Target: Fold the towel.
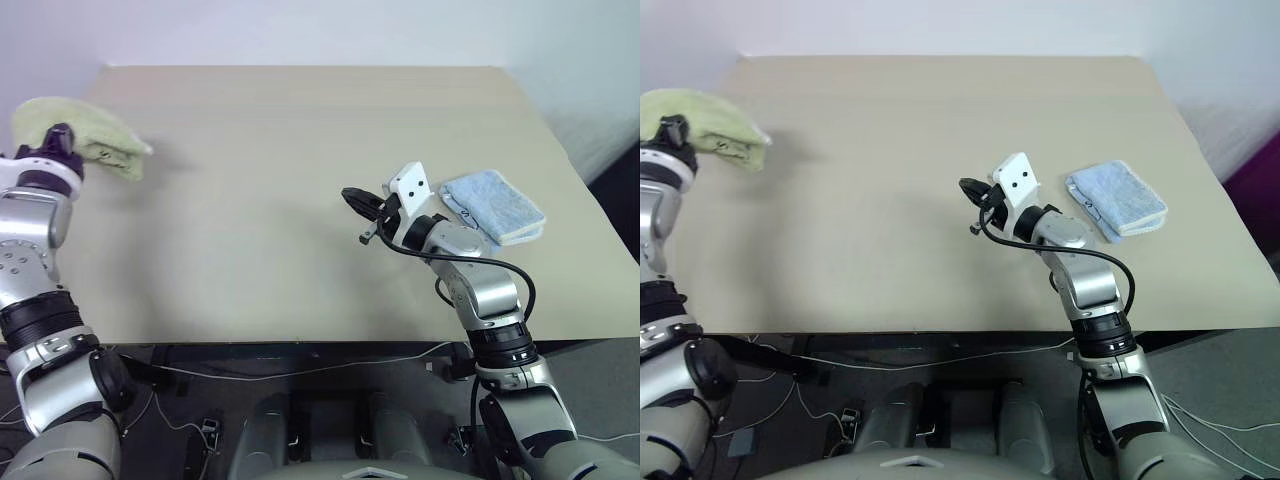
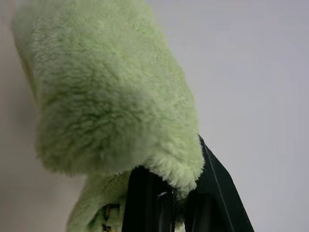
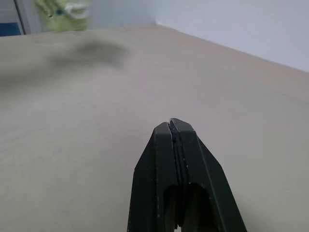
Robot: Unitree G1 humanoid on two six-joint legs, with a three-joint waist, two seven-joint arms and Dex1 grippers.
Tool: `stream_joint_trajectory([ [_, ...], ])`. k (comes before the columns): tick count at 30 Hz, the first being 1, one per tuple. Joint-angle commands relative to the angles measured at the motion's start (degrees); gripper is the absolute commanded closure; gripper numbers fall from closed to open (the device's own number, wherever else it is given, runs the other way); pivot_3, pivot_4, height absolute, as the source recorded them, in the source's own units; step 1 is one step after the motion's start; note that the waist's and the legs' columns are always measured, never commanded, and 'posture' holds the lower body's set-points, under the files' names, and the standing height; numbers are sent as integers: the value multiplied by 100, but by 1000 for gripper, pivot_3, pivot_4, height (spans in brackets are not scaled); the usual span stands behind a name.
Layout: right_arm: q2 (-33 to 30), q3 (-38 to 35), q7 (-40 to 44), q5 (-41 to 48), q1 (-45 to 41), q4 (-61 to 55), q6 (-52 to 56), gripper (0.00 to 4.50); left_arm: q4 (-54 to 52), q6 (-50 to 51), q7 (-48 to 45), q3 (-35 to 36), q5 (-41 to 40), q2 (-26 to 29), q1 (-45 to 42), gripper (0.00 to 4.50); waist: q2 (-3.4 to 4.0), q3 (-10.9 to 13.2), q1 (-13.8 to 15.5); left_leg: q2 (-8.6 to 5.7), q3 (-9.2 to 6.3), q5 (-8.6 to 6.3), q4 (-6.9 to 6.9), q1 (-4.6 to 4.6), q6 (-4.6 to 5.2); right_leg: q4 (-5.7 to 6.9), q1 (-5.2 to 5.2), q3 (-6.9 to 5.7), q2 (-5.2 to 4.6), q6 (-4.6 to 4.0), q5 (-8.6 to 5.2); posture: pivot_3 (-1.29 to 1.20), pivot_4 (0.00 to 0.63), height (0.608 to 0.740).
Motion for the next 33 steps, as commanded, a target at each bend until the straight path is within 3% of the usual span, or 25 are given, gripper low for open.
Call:
stream_joint_trajectory([
  [1,-2,-69,-48,9,-9,-222,-121,4500,470,-163,-304,461,404,159,419,4486,0,0,-19,1,0,0,-1,0,0,0,-2,0,0,0,0,0,150,740],
  [9,-81,-97,-9,13,20,-163,-126,4500,-386,217,331,1042,420,-433,1598,4486,-36,9,2,3,-7,-11,-7,-2,-22,3,-11,1,-25,-1,1,0,150,740],
  [10,-79,-81,13,10,-1,-127,-136,4500,-537,244,429,1113,373,-519,1655,3913,-41,8,3,3,-10,-11,-7,-2,-23,3,-11,0,-28,-1,1,0,150,740],
  [21,90,70,188,-25,-208,190,-220,4500,-2235,664,1424,1373,-309,-1171,2095,255,-45,5,-32,0,-10,-2,-52,0,-41,-6,-29,11,-36,-7,3,0,150,740],
  [22,107,81,197,-25,-218,203,-225,4500,-2452,784,1535,1277,-429,-1252,2149,23,-45,5,-31,0,-10,-1,-55,0,-41,-6,-30,11,-36,-7,3,0,150,740],
  [27,165,81,202,-27,-314,307,-270,4500,-3335,1340,1724,294,-462,-1597,2225,23,-46,5,16,-3,-10,0,-56,2,-41,-6,-27,10,-37,-11,5,0,150,740],
  [31,231,51,111,-58,-398,384,-295,4500,-3751,1731,888,-1156,689,-1173,2055,23,-47,4,-1,-8,-8,0,-54,1,-41,-7,-25,4,-35,-14,7,0,150,740],
  [33,198,-43,39,-61,-378,404,-309,4500,-3827,1503,58,-2252,1977,-565,1929,23,-46,5,-34,-7,-4,3,-58,1,-44,-7,-28,4,-25,-16,7,0,150,740],
])
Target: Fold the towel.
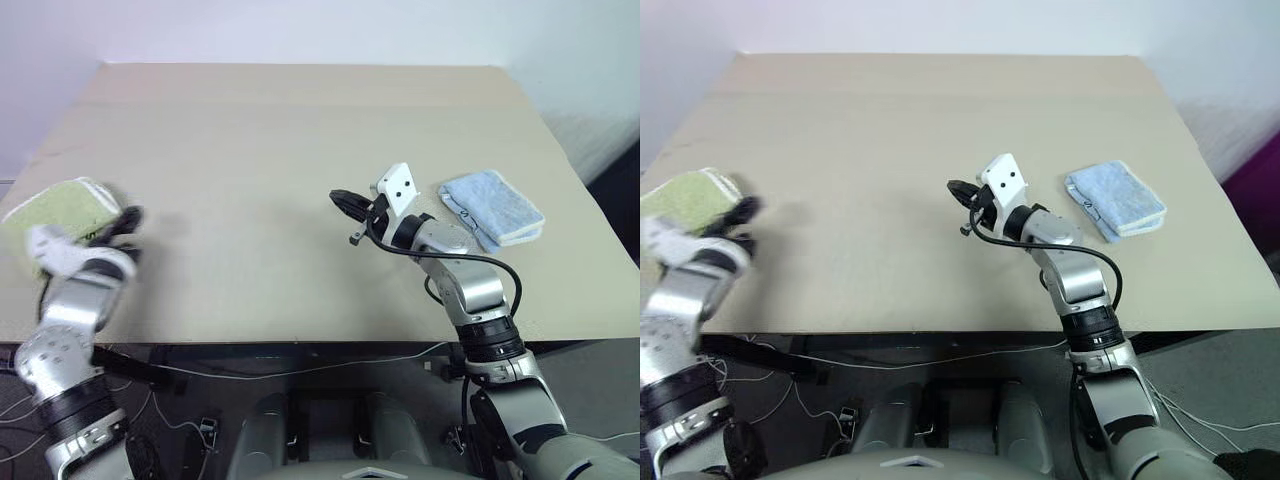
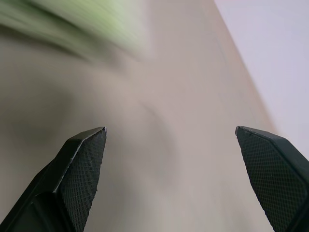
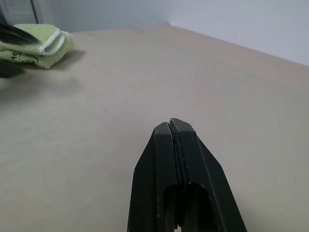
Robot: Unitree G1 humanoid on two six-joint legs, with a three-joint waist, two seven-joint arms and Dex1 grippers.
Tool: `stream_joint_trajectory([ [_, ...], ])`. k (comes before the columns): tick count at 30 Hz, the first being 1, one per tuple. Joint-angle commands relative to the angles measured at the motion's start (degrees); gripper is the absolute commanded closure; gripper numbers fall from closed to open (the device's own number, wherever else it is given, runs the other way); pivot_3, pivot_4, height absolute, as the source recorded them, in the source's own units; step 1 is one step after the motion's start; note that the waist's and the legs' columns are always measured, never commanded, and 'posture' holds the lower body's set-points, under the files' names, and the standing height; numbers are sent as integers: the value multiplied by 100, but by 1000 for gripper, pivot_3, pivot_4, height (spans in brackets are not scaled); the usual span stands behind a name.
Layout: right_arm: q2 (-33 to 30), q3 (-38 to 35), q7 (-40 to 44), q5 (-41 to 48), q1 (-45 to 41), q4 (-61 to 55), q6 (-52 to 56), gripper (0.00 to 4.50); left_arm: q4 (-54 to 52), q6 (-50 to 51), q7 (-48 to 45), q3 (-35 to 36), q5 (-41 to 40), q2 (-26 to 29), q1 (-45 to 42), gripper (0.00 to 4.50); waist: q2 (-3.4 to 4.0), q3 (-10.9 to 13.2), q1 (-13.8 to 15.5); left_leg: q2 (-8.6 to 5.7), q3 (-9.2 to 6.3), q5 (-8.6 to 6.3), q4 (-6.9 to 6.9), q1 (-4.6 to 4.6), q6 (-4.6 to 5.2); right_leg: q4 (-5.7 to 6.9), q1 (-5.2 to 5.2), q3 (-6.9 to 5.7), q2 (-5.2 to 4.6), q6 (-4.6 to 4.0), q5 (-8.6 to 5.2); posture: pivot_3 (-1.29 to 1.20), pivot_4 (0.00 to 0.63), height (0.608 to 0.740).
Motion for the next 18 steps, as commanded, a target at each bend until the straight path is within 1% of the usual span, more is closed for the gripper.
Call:
stream_joint_trajectory([
  [1,-64,-215,-132,-10,-59,-53,-150,4500,-310,-398,-1270,-1437,1916,877,-251,23,1,1,-29,3,4,4,-8,1,-6,-1,-4,3,14,-1,0,0,150,740],
  [3,-72,-269,-256,-45,-27,-44,-148,4500,-99,-918,-1826,-1914,2776,1180,-343,23,8,1,-42,6,17,10,-22,4,-15,-2,-13,9,27,-3,-2,0,150,740],
  [6,-148,-452,-486,-101,83,-38,-132,4500,366,-1682,-2403,-2065,3567,1241,-463,23,9,1,-35,13,27,13,-29,3,-15,-3,-21,19,32,-6,-4,0,150,740],
  [8,-190,-608,-643,-92,161,-24,-96,4500,642,-2035,-2723,-2096,3943,1259,-469,23,9,1,-22,14,28,14,-28,2,-14,-3,-23,21,29,-6,-4,0,150,740],
  [15,-148,-715,-995,-131,381,-129,-24,4500,1095,-2691,-3462,-1866,4473,1062,-388,23,9,2,-9,13,26,11,-25,0,-11,-2,-24,21,12,-5,-4,0,150,740],
  [18,-127,-762,-1101,-128,409,-94,-44,4500,1292,-2830,-3616,-1828,4617,940,-469,23,9,2,-8,13,26,17,-25,0,-2,-1,-23,21,12,-5,-3,0,150,740],
])
